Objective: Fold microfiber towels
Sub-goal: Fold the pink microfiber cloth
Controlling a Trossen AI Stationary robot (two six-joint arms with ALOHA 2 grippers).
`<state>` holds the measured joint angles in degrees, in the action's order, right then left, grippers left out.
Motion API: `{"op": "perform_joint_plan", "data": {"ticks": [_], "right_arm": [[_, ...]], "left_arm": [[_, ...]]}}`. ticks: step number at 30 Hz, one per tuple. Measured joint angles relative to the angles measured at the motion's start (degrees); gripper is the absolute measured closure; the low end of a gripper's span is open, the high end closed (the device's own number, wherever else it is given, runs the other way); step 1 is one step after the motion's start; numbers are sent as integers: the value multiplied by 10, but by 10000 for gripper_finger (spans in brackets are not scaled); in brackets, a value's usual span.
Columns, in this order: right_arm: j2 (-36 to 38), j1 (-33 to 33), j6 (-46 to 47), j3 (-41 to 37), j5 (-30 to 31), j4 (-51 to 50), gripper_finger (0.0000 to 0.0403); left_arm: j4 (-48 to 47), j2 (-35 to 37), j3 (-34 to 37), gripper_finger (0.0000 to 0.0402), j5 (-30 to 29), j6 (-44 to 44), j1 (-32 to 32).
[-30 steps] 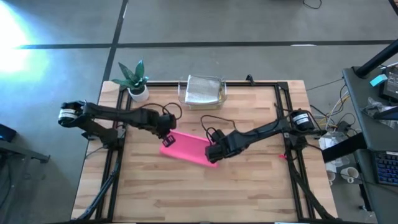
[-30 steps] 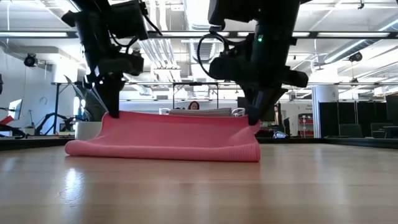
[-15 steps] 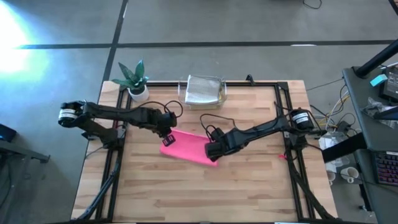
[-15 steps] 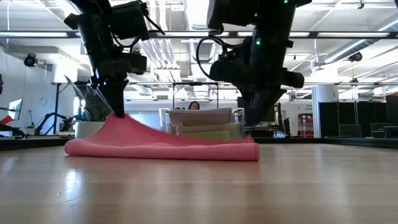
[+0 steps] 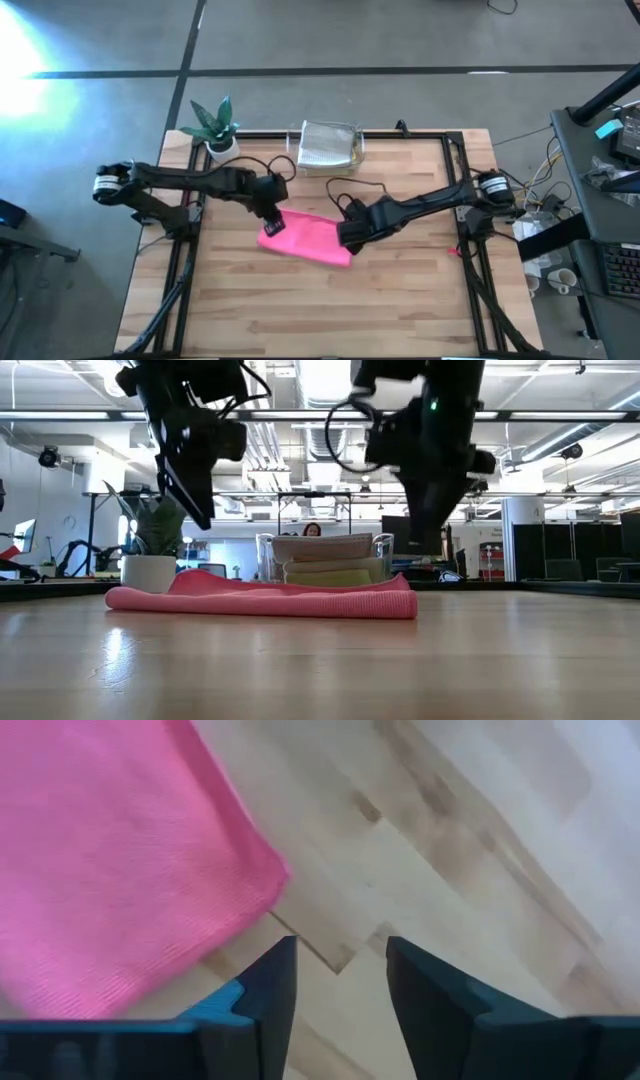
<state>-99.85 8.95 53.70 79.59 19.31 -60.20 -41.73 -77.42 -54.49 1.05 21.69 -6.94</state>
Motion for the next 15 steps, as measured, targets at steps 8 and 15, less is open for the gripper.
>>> {"op": "perform_joint_plan", "data": {"ticks": [8, 15], "right_arm": [[53, 0, -5, 1, 2, 8, 270], [54, 0, -1, 0, -2, 9, 285]], "left_arm": [[97, -20, 59, 232, 65, 4, 33], [168, -38, 115, 280, 80, 33, 68]]}}
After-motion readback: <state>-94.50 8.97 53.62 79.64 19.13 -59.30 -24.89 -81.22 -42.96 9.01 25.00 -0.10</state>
